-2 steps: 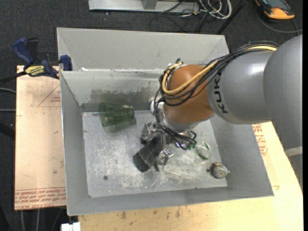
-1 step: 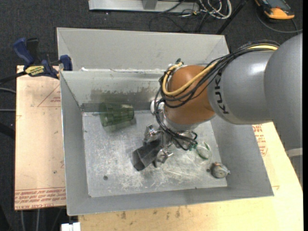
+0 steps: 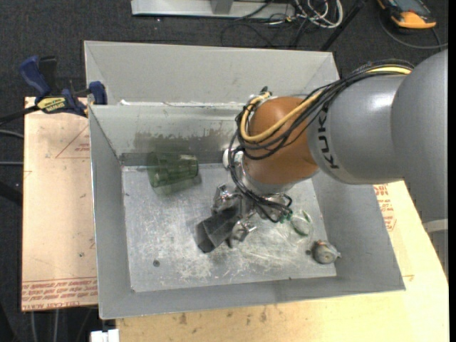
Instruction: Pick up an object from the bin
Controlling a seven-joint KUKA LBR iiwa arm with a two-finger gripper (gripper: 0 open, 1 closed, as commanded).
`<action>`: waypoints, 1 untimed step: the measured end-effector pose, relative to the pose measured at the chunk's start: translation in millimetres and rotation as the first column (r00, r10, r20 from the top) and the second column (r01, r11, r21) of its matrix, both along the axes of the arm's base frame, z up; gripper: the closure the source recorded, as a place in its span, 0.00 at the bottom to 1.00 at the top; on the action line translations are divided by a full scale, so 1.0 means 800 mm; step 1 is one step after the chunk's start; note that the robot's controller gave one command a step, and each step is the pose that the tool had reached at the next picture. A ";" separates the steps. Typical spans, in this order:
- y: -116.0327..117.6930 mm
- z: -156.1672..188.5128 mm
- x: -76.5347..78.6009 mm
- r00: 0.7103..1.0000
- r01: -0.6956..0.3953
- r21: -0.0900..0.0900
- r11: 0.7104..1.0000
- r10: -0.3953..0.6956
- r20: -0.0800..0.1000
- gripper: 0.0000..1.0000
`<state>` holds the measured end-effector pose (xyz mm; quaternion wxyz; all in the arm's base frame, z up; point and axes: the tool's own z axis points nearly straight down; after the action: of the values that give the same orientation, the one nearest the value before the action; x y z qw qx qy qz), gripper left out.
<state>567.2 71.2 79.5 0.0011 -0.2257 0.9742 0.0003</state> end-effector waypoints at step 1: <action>0.000 0.001 0.000 1.000 0.000 0.000 1.000 0.000 -0.002 1.00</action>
Offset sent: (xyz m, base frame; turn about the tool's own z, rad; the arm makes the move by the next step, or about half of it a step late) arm 0.0000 -0.0001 0.0755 0.0000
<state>566.9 71.0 80.5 0.0003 -0.2255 0.9742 0.0003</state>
